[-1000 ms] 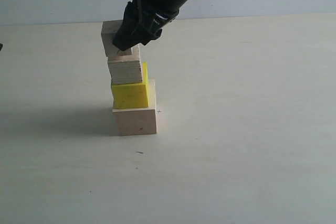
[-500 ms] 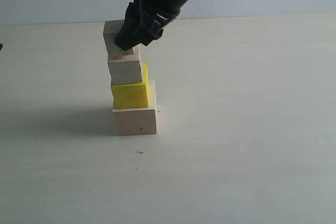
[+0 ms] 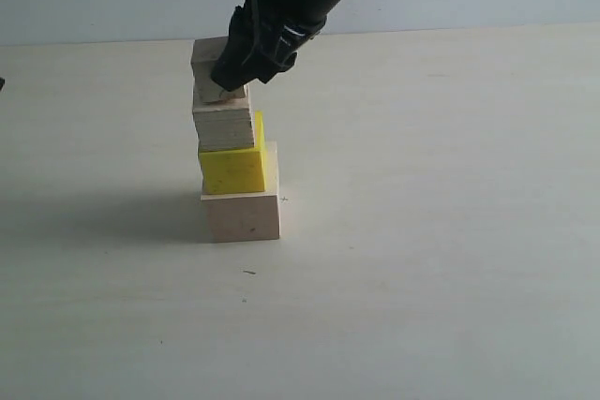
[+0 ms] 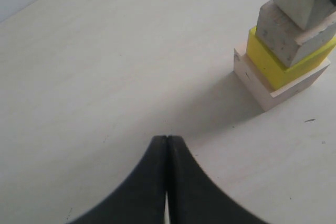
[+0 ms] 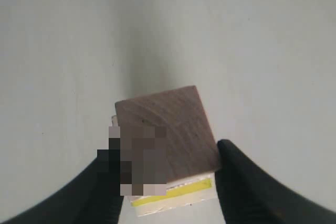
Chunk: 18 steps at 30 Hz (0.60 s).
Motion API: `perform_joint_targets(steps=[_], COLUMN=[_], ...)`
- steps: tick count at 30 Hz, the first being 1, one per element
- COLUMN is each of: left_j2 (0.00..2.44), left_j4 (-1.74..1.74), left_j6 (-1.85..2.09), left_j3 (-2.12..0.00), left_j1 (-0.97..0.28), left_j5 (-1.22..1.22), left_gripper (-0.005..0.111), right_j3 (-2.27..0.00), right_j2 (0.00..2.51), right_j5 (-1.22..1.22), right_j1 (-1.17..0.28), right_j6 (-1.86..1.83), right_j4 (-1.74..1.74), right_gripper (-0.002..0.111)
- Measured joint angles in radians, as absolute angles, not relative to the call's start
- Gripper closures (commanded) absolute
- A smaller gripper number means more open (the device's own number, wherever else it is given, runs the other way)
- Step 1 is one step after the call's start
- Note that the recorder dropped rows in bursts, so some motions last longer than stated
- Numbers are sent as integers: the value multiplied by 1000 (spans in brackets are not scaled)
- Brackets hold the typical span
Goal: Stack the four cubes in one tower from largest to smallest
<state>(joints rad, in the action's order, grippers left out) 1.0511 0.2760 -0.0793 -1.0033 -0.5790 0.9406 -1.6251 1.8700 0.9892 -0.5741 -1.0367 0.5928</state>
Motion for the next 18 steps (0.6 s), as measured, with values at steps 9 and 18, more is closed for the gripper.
perform_joint_targets(steps=[9, 18], left_j2=[1051, 1051], left_j4=[276, 276], left_j6=[-79, -79], left_j3=[-1003, -1003], left_j1=[-579, -579], left_j5=[941, 941], left_gripper=[107, 107], right_j3=[-1625, -1625], right_j2=[1870, 1870], right_j5=[996, 993], right_j1=[-574, -574], right_j6=[-1037, -1037], right_j4=[593, 593], right_gripper=[101, 63])
